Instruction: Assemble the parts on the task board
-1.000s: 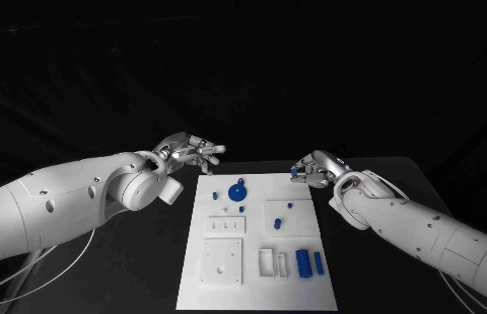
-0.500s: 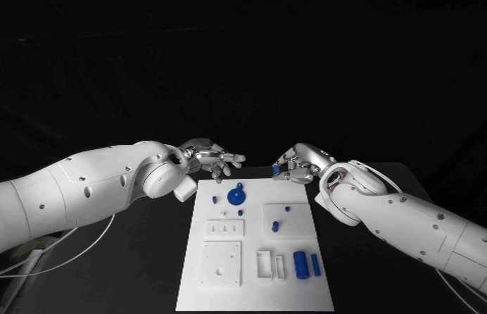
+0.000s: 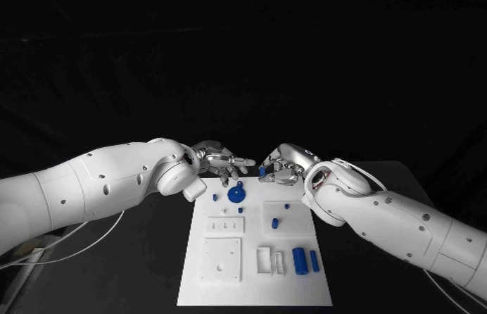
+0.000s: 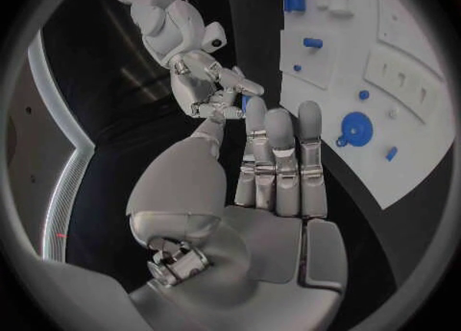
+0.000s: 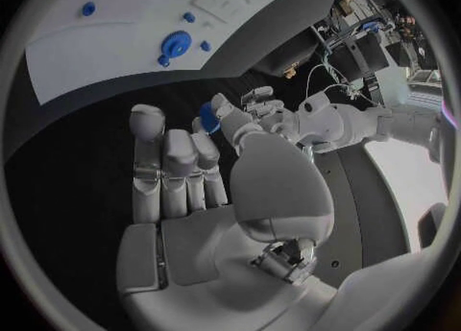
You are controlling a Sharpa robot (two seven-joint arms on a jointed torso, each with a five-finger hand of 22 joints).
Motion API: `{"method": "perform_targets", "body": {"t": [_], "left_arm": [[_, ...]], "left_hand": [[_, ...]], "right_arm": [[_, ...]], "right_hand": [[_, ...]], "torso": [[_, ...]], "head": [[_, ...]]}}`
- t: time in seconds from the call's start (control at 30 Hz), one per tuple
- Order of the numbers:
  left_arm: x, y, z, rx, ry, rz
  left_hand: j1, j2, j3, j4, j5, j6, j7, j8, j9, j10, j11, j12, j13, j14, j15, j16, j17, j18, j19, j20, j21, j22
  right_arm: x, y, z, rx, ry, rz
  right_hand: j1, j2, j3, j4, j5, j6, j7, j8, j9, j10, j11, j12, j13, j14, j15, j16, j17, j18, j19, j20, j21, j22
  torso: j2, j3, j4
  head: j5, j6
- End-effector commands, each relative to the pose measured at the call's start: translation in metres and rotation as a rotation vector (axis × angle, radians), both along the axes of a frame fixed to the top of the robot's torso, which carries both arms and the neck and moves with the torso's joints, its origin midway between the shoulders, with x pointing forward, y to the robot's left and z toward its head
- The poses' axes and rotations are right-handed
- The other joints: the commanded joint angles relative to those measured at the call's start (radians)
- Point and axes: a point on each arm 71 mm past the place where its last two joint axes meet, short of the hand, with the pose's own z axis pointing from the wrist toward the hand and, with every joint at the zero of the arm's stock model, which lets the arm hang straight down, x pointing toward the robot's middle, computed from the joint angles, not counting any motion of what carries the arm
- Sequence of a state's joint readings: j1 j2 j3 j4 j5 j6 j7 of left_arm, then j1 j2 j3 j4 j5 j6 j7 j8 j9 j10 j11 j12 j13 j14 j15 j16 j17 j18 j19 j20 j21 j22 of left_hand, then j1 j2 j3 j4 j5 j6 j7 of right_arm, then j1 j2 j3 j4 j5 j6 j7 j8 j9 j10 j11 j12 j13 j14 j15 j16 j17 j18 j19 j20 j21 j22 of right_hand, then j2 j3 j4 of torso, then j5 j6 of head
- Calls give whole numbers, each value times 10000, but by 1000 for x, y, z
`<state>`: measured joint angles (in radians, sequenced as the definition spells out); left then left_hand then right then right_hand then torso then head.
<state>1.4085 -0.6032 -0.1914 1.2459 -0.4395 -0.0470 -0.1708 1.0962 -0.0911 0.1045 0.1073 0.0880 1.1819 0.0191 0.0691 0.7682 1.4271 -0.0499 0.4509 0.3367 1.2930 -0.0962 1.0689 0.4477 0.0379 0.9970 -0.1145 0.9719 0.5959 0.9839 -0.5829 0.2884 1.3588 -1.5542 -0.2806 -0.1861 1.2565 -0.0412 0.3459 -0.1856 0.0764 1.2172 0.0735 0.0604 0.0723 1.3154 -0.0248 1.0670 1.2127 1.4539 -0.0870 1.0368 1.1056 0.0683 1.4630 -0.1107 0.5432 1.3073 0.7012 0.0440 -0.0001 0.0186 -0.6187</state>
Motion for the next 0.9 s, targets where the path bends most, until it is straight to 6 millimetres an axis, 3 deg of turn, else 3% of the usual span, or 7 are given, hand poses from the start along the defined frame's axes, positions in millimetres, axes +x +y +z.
{"method": "perform_targets", "body": {"t": [0.03, 0.23, 0.67, 0.9], "left_arm": [[0, -2, -3, 628, -63, 212], [-2, -8, -4, 997, -172, 34], [-2, -13, -4, 1753, -709, -91], [-3, -17, -4, 1799, -721, -189]], "left_hand": [[2, -81, -6, 96, -67, -83, 28, -33, -166, -65, 37, -72, 22, -60, 24, -25, -36, -67, -44, 23, -40, 12], [-14, -154, 19, 214, -154, -120, 63, -36, -542, -64, 57, -133, 28, -73, 39, -34, -94, -60, -38, 37, -77, 32], [0, -214, 63, 349, -181, -146, 79, -40, -748, -50, 65, -166, 31, -68, 44, -34, -123, -55, -19, 42, -104, 51], [21, -163, 61, 334, -178, -156, 85, -39, -817, -39, 64, -167, 36, -60, 43, -28, -129, -53, -12, 41, -109, 60]], "right_arm": [[-1, 5, -1, -368, 51, -67], [-3, 12, -2, -387, 103, 20], [-6, 21, -2, -429, 133, 218], [-7, 25, -3, -486, 202, 313]], "right_hand": [[58, -51, 72, 7, 8, 347, -205, 29, 32, 18, -68, -62, 15, 14, -91, 2, 7, -98, 360, -69, 74, 644], [51, -52, 84, 27, 37, 339, -204, 30, 32, 13, -74, -64, 18, 16, -89, 2, 7, -98, 369, -70, 120, 653], [46, -70, 89, 44, 73, 339, -207, 32, 37, 13, -80, -64, 26, 16, -89, -8, 0, -95, 376, -69, 133, 654], [36, -68, 78, 57, 79, 335, -209, 30, 37, 15, -83, -60, 32, 14, -88, -18, -8, -96, 377, -69, 155, 658]], "torso": [[-4, 7, -14], [19, -8, -1], [23, -15, -9], [25, -21, 16]], "head": [[7, -36], [-17, -38], [-13, -51], [-26, -80]]}}
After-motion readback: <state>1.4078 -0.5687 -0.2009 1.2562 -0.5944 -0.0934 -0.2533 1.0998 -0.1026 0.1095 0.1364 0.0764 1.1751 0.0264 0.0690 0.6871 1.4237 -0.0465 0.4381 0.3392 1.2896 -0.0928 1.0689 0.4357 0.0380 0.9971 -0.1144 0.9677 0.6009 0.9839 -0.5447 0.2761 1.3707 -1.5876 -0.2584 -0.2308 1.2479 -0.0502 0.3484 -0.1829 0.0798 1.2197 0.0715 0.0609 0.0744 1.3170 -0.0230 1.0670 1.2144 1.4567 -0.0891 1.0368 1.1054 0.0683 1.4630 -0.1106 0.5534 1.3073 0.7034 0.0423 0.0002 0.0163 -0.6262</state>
